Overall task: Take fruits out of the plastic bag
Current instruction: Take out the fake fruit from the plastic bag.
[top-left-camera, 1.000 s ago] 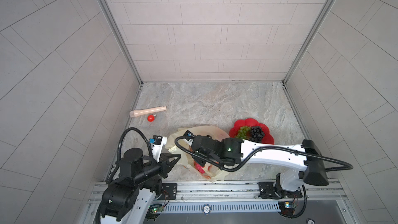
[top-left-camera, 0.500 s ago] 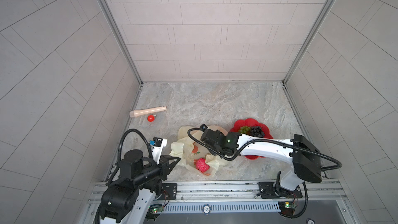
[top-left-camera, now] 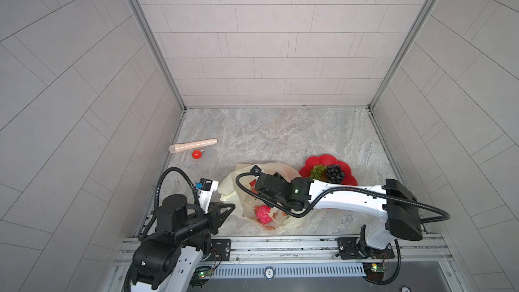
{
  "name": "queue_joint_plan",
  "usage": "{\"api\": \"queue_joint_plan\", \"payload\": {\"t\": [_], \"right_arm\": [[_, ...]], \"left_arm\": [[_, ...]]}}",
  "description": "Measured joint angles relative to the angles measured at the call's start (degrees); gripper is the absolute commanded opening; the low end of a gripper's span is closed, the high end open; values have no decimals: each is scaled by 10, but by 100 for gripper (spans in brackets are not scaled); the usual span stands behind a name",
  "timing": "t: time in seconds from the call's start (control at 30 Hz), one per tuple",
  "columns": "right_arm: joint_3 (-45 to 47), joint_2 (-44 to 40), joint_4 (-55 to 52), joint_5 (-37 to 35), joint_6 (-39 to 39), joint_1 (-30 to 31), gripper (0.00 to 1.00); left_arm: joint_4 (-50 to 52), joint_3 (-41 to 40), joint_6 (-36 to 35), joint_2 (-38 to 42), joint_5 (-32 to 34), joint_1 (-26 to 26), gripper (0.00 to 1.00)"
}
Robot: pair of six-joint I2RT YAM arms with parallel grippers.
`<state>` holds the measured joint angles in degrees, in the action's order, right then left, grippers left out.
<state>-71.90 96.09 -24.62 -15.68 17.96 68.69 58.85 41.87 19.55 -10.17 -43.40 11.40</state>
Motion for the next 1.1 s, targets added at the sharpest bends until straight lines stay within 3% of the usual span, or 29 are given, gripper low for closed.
{"api": "queue_joint_plan", "payload": {"t": [0.3,0.63,0.83,1.1], "right_arm": [[-77,108,41,23,-25,-9,71],[-95,122,43,42,-15,-43,71],[-96,144,49,64,3,-58,72],[-118,172,53,72,13,-69,73]], "left_arm": [[2,0,14,18,46,0,4],[5,7,23,7,92,0,4],[0,9,34,43,116,0,4],[-2,9,37,44,112,-25,4]]}}
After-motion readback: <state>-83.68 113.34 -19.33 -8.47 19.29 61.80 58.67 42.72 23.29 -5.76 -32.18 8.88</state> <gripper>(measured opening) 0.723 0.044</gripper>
